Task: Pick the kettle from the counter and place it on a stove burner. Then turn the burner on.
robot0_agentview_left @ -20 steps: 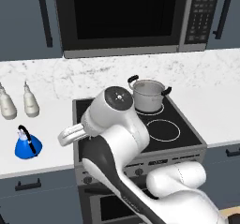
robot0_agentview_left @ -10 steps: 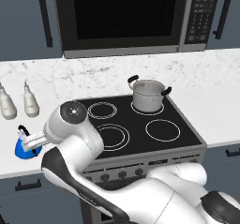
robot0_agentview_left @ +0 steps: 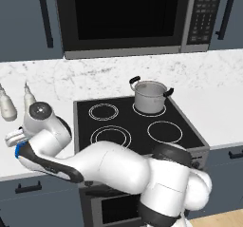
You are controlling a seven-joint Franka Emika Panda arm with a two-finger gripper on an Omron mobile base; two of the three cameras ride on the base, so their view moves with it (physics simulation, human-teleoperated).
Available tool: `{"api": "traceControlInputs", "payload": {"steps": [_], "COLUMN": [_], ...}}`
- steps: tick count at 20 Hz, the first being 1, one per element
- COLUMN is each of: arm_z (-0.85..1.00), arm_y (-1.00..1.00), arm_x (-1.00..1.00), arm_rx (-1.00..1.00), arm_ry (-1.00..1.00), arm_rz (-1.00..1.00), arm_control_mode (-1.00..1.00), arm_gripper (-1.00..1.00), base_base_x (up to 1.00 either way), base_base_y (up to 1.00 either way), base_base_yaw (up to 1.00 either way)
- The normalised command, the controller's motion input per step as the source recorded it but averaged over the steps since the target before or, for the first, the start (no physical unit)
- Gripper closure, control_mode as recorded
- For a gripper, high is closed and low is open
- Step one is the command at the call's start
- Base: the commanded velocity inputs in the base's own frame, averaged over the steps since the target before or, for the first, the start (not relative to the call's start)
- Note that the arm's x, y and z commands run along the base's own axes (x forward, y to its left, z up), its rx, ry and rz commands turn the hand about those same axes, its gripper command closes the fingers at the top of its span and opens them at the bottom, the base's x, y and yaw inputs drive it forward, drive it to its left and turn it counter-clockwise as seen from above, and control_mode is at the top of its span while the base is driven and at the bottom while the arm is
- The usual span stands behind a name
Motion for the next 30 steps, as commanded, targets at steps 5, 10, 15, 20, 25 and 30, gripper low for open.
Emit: {"api": "traceControlInputs", "payload": {"steps": [5,10,15,20,25,30], "arm_z": [-0.07,-0.41,-0.52,-0.46,-0.44,-0.33], "arm_y": [0.02,-0.02,0.05,0.28,0.30,0.29], "arm_x": [0.40,0.19,0.23,0.28,0.31,0.48], "arm_rx": [-0.03,-0.03,-0.01,0.00,0.00,0.00], "arm_ry": [0.14,0.00,0.00,0.00,0.00,0.00], "arm_rz": [0.00,0.00,0.01,0.00,0.00,0.00], "arm_control_mode": [-1.00,-1.00,-1.00,-1.00,-1.00,-1.00], "arm_gripper": [-1.00,-1.00,-1.00,-1.00,-1.00,1.00], "base_base_x": [0.00,0.00,0.00,0.00,0.00,0.00], "base_base_y": [0.00,0.00,0.00,0.00,0.00,0.00], "base_base_yaw": [0.00,0.00,0.00,0.00,0.00,0.00]}}
